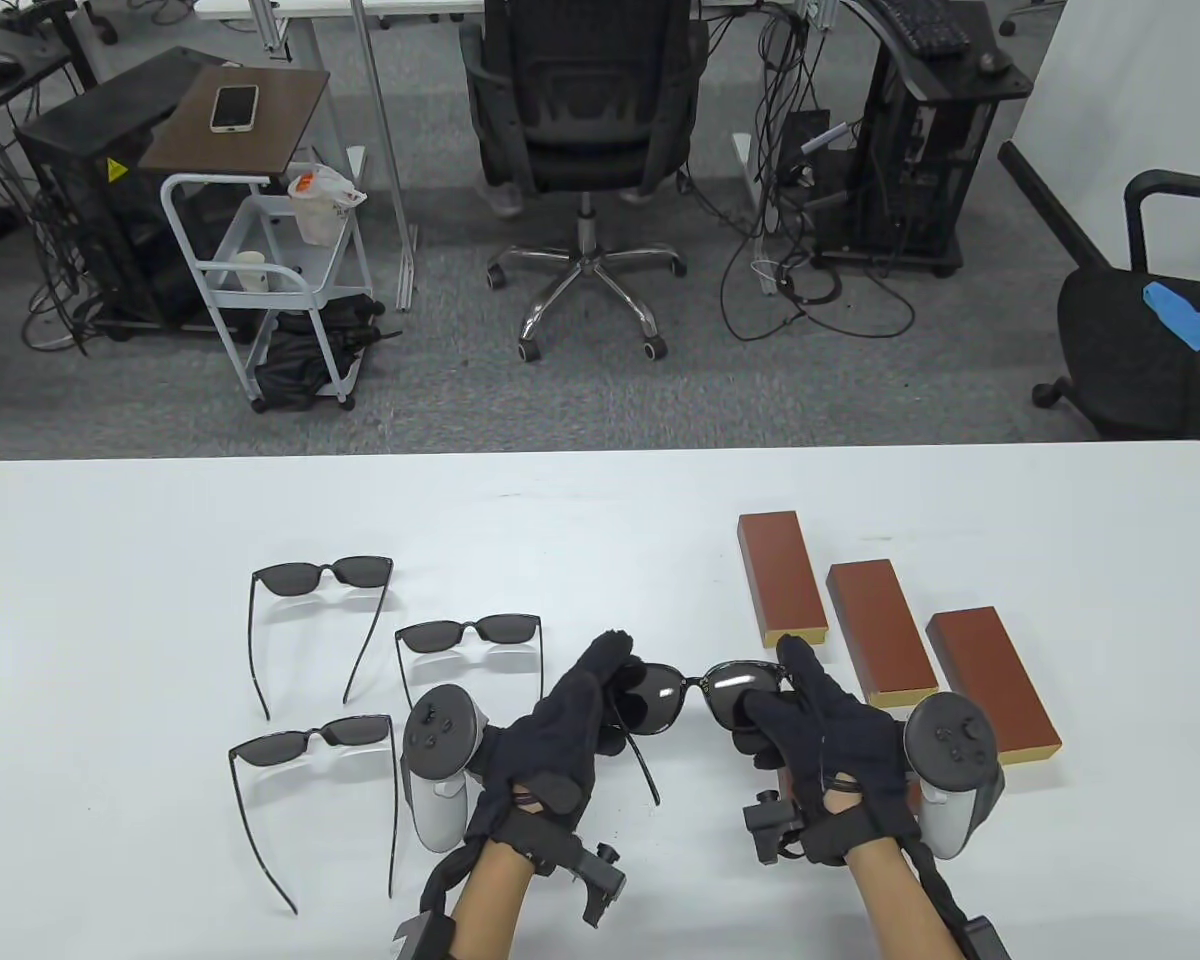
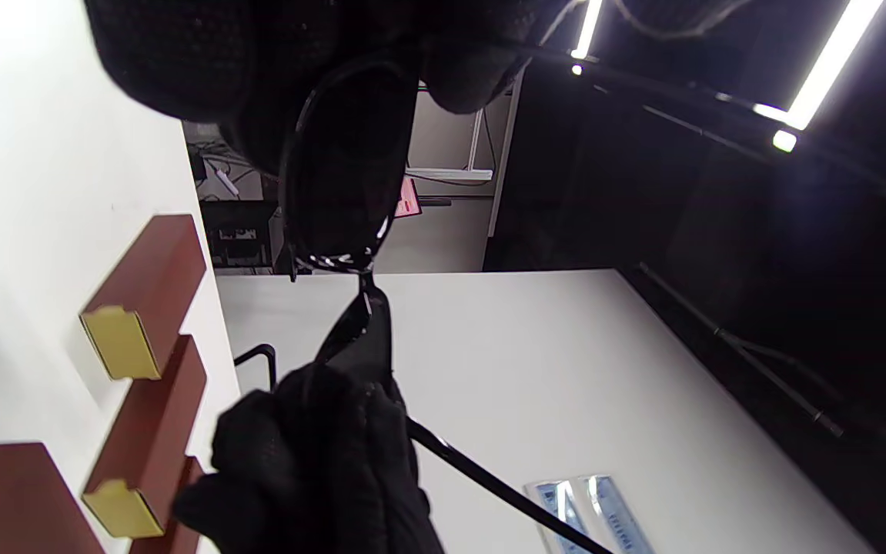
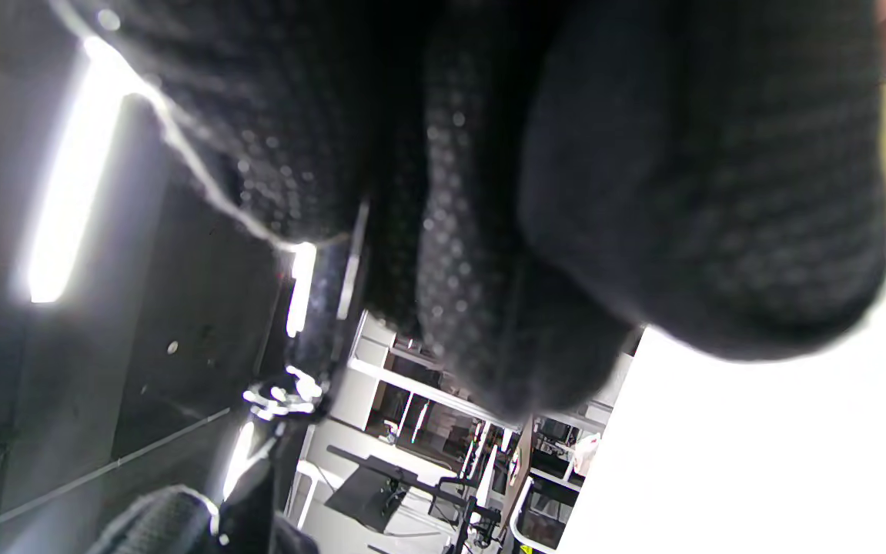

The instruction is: Slide to open storage boxes and store sunglasses

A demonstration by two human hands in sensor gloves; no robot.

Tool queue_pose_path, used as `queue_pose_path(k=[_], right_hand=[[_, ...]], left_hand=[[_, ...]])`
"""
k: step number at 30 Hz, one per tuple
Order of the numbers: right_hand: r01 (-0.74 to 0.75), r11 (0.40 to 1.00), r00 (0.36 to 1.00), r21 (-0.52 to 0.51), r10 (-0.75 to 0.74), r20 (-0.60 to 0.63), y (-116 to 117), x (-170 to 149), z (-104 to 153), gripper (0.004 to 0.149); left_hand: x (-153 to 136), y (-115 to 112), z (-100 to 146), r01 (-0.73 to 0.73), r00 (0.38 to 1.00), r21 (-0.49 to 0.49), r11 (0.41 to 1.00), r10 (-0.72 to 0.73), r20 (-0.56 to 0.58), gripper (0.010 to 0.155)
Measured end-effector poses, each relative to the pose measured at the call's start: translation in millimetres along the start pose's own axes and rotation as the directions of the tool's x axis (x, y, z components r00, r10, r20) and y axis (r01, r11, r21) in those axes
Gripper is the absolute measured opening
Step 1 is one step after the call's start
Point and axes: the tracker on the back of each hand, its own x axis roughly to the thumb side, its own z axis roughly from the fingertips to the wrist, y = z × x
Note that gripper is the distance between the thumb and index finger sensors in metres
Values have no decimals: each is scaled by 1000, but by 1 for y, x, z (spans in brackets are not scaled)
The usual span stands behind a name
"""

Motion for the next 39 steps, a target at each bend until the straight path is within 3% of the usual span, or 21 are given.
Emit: queue_pose_path(k=[10, 17, 22, 27, 31, 34, 39], right_hand=[[57, 995, 998, -79, -59, -19, 10, -1, 12, 52], [28, 998, 1000, -58, -28, 12, 12, -1, 11, 49], [15, 998, 997, 68, -20, 70, 20, -6, 9, 55], [10, 970, 990, 243, -44, 134, 30, -9, 8, 72], [88, 941, 985, 326, -131, 111, 37, -14, 9, 90], [153, 927, 980, 344, -186, 64, 40, -18, 10, 92], [129, 942, 987, 310, -153, 56, 38, -20, 10, 86]], left_hand=[[-12, -2, 7, -89, 991, 81, 993, 96, -88, 67], [-17, 0, 11, -92, 988, 105, 990, 104, -115, 66], [-21, 5, 13, -114, 980, 137, 984, 134, -146, 67], [-28, 15, 16, -125, 971, 169, 978, 155, -180, 67], [-31, 20, 19, -126, 966, 191, 974, 164, -200, 66], [-32, 22, 19, -74, 969, 202, 977, 118, -215, 65], [-31, 21, 19, -17, 971, 221, 975, 69, -230, 62]])
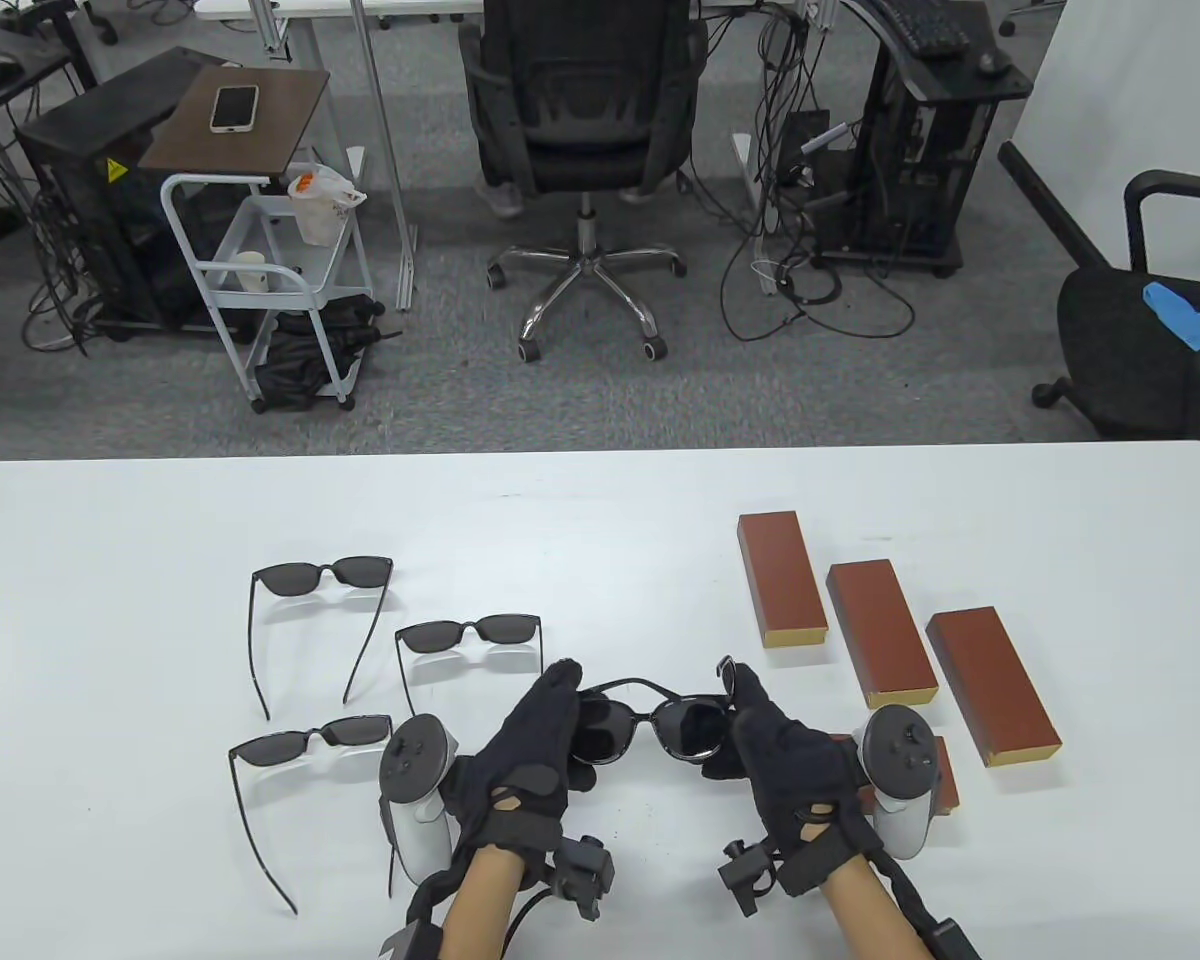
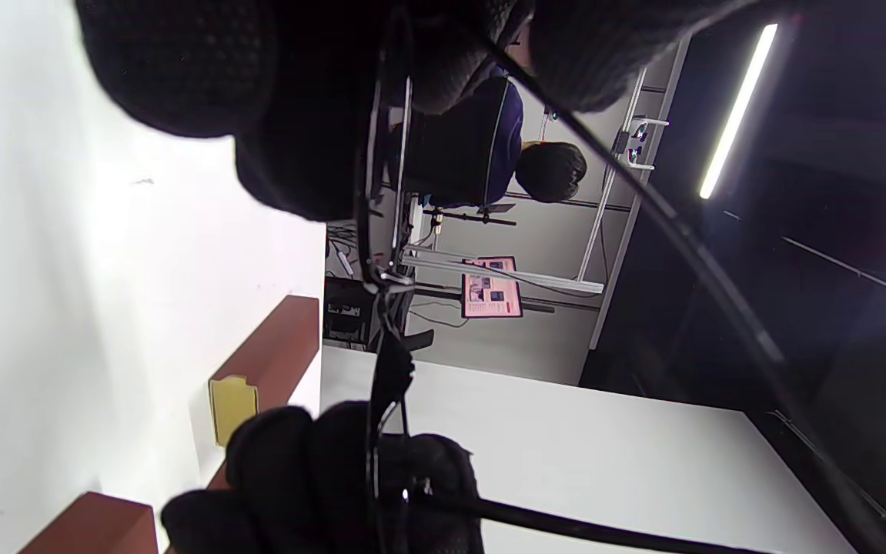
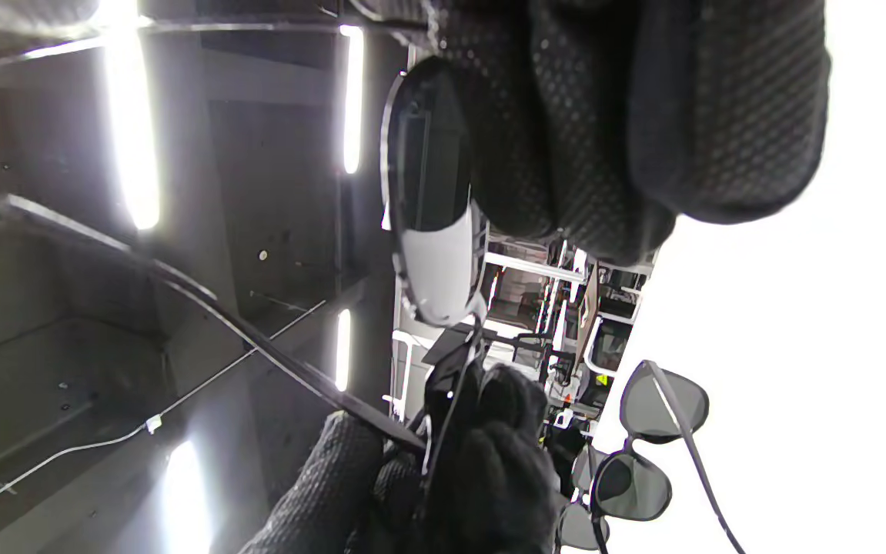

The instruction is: Slide to open storage boxes and store sunglasses

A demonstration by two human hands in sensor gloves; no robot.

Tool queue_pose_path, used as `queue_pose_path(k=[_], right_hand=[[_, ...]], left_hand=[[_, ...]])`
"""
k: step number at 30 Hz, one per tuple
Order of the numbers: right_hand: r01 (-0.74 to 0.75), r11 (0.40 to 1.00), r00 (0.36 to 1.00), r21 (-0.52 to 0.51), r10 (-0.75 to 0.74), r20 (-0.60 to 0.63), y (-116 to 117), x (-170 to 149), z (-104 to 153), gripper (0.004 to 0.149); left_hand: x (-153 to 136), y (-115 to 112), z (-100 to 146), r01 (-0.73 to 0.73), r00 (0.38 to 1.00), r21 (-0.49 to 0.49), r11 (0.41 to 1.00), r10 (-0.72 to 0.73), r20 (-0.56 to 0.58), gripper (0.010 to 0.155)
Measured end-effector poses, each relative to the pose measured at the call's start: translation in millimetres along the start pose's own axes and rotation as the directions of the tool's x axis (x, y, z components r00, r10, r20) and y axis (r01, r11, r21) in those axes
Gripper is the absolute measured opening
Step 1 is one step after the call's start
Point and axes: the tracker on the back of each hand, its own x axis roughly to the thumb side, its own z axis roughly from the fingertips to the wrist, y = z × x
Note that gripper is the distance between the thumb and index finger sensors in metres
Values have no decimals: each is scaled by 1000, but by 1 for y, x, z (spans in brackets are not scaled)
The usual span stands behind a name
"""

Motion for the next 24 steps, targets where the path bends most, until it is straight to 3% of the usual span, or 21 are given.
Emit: queue_pose_path(k=[13, 21, 24], right_hand=[[60, 997, 997, -55, -62, -38, -10, -3, 1, 65], [57, 997, 997, -59, -60, -57, -9, -5, 1, 64], [55, 996, 995, -73, -61, -78, -9, -5, 2, 63]], left_hand=[[1, 0, 0, 69, 998, 36, 997, -69, 12, 54], [3, 1, 1, 105, 993, 110, 988, -110, 44, 52], [1, 0, 1, 88, 995, 95, 992, -92, 35, 52]])
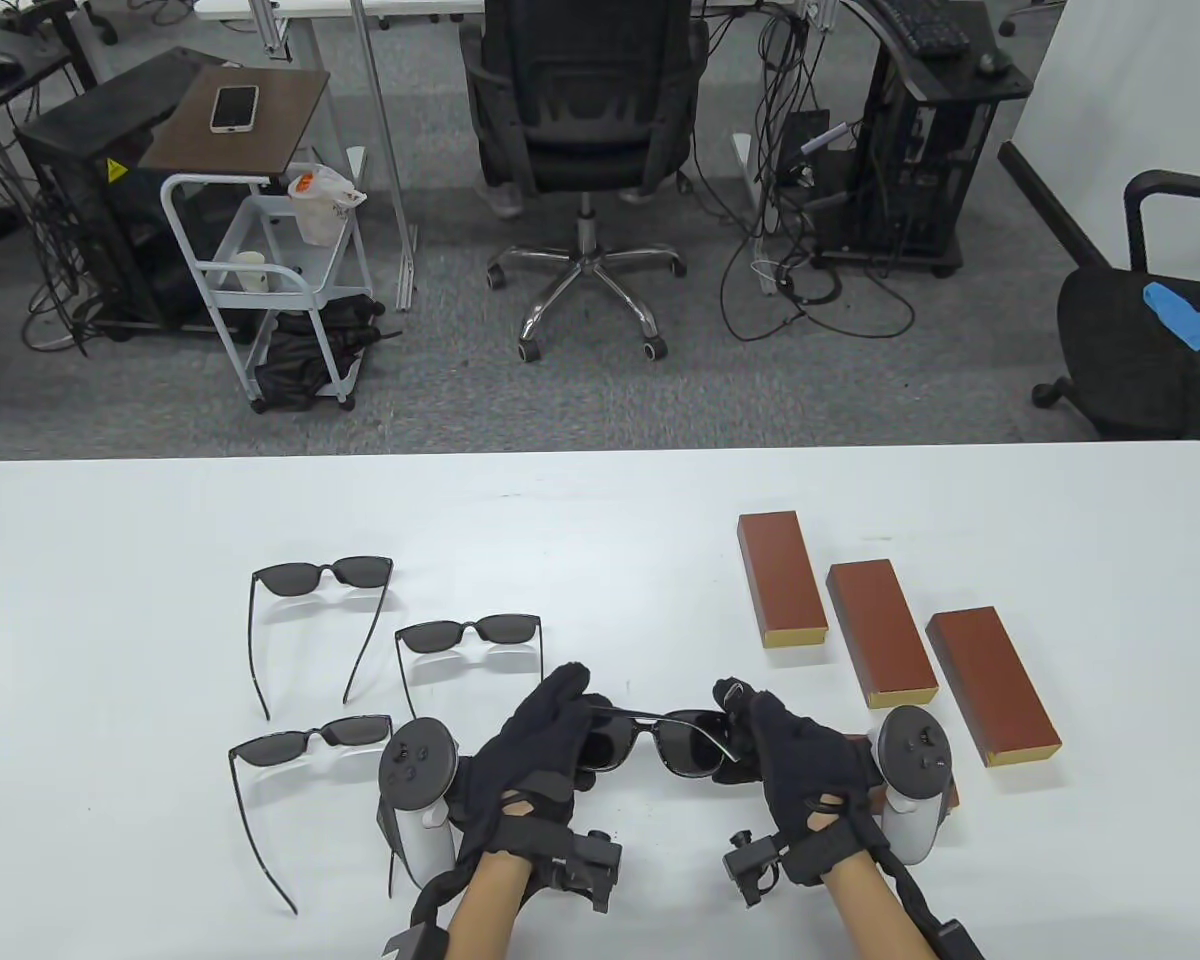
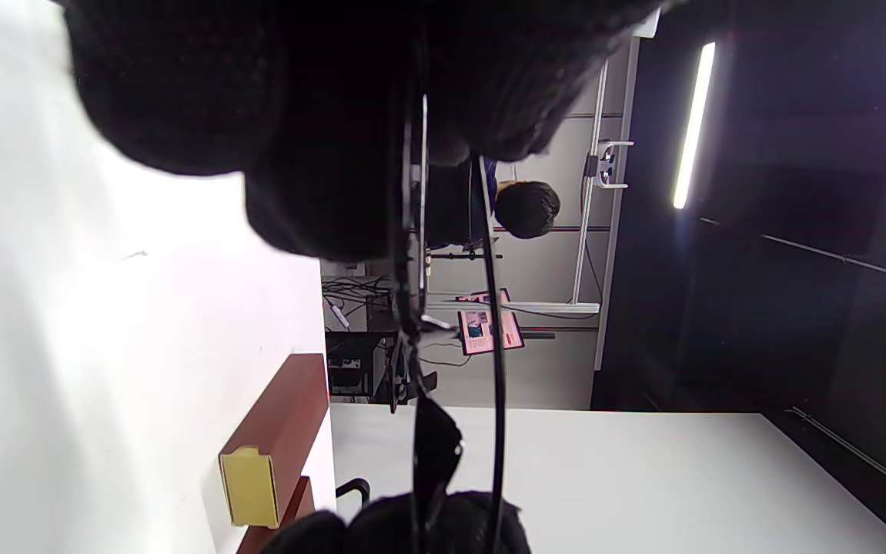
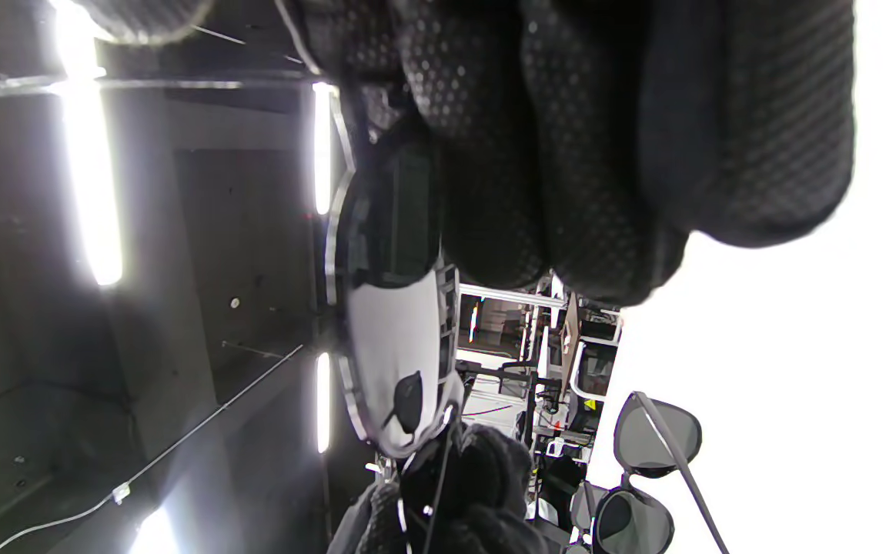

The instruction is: Slide to open storage boxes and store sunglasses

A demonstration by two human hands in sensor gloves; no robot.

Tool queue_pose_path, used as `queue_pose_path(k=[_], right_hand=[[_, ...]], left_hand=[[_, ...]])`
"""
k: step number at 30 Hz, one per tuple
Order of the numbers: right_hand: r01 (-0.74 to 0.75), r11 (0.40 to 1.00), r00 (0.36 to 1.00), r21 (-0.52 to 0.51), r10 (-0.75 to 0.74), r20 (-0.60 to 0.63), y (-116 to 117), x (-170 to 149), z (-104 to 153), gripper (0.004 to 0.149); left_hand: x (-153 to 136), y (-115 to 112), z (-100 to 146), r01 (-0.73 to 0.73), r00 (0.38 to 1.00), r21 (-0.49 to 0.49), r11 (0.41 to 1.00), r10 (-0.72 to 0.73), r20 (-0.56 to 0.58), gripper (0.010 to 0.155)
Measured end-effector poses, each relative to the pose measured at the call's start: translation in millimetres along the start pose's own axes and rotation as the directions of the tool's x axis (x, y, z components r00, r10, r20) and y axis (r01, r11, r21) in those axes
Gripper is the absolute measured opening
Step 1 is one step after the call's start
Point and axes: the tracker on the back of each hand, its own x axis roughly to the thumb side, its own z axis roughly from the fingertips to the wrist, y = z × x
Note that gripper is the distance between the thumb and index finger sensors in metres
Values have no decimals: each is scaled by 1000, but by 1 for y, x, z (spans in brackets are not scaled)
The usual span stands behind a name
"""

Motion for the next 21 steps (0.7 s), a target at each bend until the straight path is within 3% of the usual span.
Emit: queue_pose_path(k=[12, 21], right_hand=[[27, 987, 995, -158, -42, -93, -19, -2, 3, 58], [-93, 974, 992, -205, 73, -105, -27, 4, 3, 49]], left_hand=[[-4, -20, 1, -158, 986, -269, 950, 166, 8, 71], [-1, -27, 3, -189, 978, -358, 914, 209, 17, 75]])
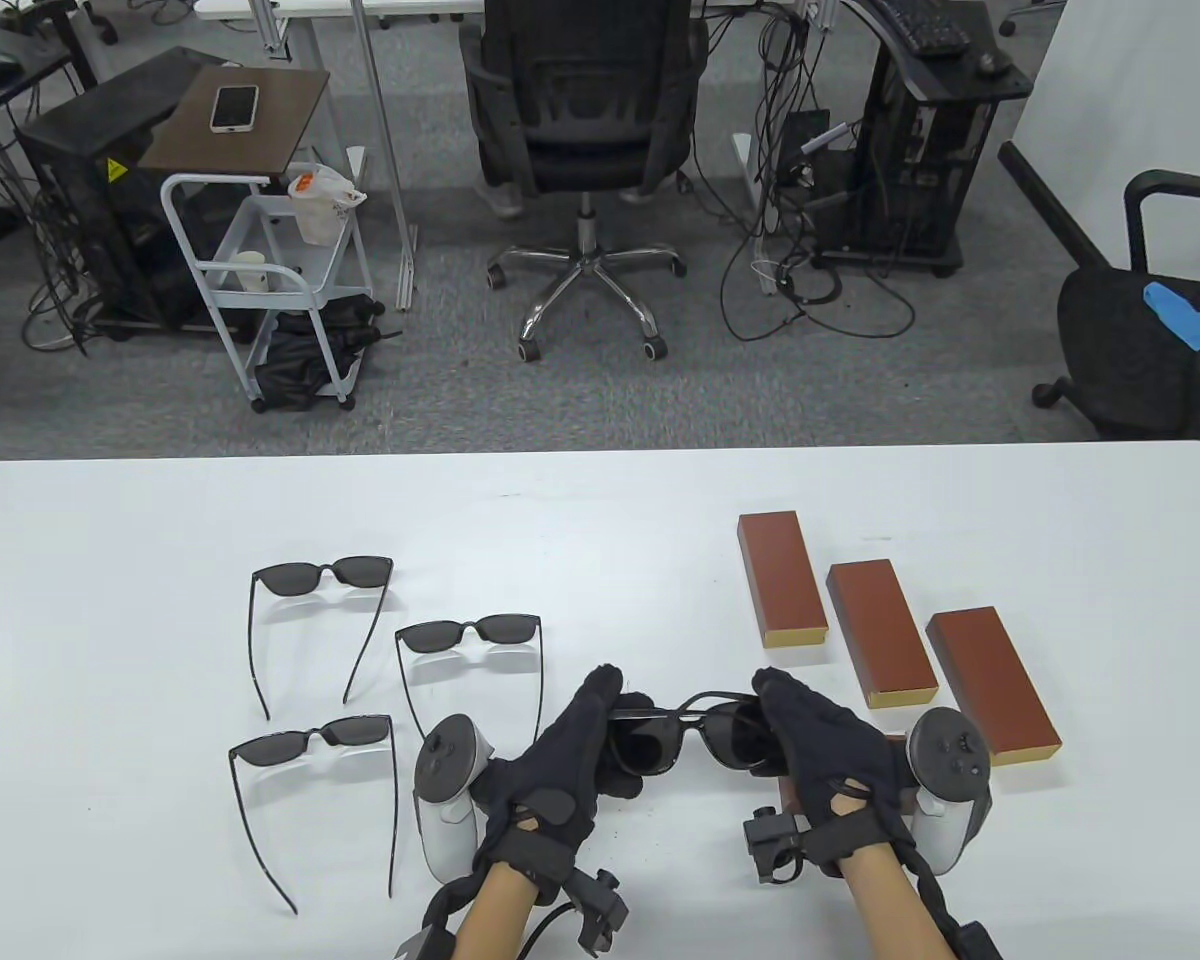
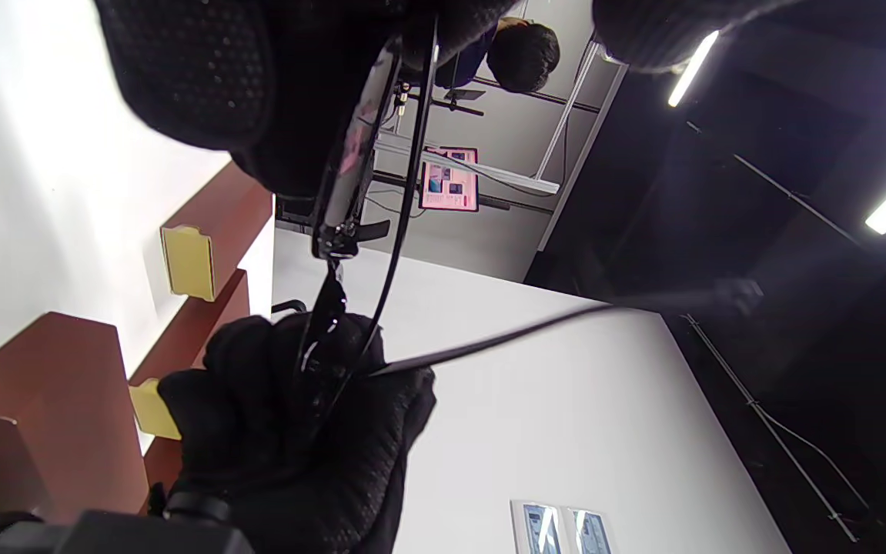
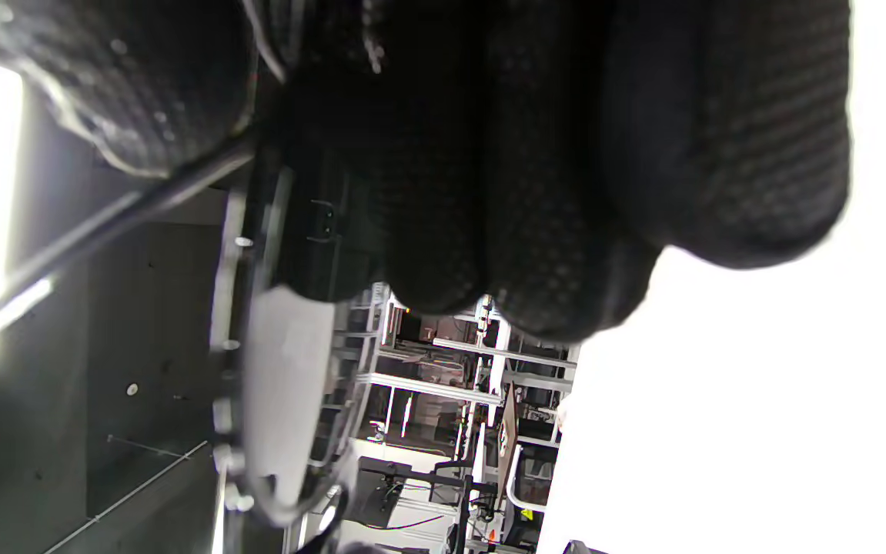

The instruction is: Slide to open storage boxes and store sunglasses

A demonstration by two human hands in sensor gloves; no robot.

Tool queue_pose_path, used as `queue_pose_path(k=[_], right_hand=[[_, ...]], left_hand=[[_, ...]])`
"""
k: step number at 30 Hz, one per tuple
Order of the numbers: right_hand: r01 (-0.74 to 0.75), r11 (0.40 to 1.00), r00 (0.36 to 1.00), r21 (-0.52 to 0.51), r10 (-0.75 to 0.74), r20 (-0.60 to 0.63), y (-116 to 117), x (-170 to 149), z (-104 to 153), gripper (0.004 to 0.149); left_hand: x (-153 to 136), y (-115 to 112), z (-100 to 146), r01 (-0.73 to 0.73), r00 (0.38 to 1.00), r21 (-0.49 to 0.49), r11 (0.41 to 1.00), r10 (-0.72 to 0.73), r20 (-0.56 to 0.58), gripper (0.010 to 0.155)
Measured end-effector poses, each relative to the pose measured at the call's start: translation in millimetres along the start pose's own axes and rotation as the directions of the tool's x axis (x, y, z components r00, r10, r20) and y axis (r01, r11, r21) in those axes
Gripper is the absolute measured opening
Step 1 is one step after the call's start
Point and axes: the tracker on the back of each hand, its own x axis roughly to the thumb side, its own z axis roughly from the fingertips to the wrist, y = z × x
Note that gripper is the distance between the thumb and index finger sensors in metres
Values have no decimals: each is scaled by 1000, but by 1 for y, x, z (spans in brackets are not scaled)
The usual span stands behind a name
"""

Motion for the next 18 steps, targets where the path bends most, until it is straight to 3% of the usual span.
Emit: queue_pose_path(k=[9, 18], right_hand=[[-77, 997, 997, -7, 77, 19, -1, 2, -1, 45], [-242, 969, 959, -39, 246, 141, -2, 15, 1, 44]], left_hand=[[2, 0, 0, 3, 1000, -10, 1000, -3, -11, 70], [6, 8, -2, 167, 985, 63, 984, -163, -60, 52]])
